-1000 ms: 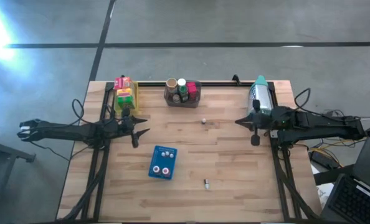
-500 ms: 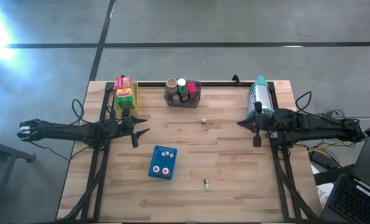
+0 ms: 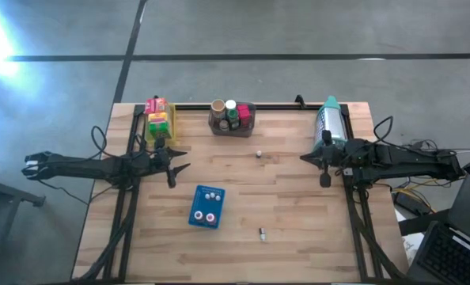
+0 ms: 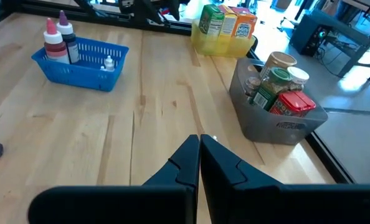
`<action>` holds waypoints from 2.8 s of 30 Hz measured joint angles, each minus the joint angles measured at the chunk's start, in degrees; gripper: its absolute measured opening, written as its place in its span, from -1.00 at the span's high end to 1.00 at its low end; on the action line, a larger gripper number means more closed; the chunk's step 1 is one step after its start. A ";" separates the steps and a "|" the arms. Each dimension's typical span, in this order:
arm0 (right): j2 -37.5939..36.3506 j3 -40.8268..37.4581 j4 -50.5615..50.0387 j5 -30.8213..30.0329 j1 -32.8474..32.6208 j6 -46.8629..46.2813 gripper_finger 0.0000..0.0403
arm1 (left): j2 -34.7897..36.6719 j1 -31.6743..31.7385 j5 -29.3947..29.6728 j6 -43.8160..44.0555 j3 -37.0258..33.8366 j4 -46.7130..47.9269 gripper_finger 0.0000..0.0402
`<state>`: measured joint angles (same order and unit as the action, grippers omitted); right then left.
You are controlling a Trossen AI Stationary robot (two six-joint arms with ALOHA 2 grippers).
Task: Pick & Place Kitchen Items
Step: Put the black food coloring bottle into the blue bin
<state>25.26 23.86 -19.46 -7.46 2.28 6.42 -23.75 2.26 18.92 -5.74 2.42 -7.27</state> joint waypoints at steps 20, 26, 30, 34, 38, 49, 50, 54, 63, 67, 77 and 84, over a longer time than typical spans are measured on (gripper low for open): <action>0.00 0.00 0.01 0.00 0.00 -0.07 0.96 | -0.01 0.00 0.00 0.44 0.00 0.07 -0.07; 0.00 0.00 0.00 0.00 0.02 -0.21 0.96 | 0.00 0.00 -1.88 1.33 0.07 0.21 -0.07; 0.00 0.00 0.02 0.00 0.02 -0.05 0.96 | -0.59 0.02 -4.49 2.09 2.50 2.26 -0.07; 0.00 0.00 0.01 0.00 0.02 -0.15 0.96 | -2.04 0.00 -7.42 2.72 6.32 5.66 -0.07; 0.00 0.00 0.00 0.00 0.02 -0.20 0.96 | -4.35 0.00 -8.84 2.05 10.13 10.13 -0.07; 0.00 0.00 0.00 0.00 0.02 -0.04 0.96 | -12.64 0.00 -17.28 1.82 18.87 13.84 -0.07; 0.00 0.00 0.00 0.00 0.02 0.00 0.96 | -13.60 0.00 -16.77 1.18 19.69 13.81 -0.07; 0.00 0.00 0.01 0.00 0.02 -0.24 0.96 | -18.75 0.00 -15.35 -0.91 23.18 13.79 -0.07; 0.02 0.00 0.02 0.00 0.02 -0.11 0.96 | -28.64 0.00 -14.43 -3.67 28.07 13.59 -0.07; 0.02 0.00 0.02 0.00 0.02 -0.20 0.96 | -30.13 0.00 -14.44 -3.34 28.24 13.79 -0.07; 0.02 0.00 0.02 0.00 0.02 -0.19 0.96 | -31.58 0.02 -13.24 -2.47 28.20 8.16 -0.07; 0.02 0.00 0.02 0.00 0.00 -0.22 0.96 | -37.34 0.93 -11.39 -3.63 30.68 4.92 -0.07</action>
<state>25.28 23.86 -19.44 -7.47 2.28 6.20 -61.09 3.19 7.53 -9.37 33.10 -2.34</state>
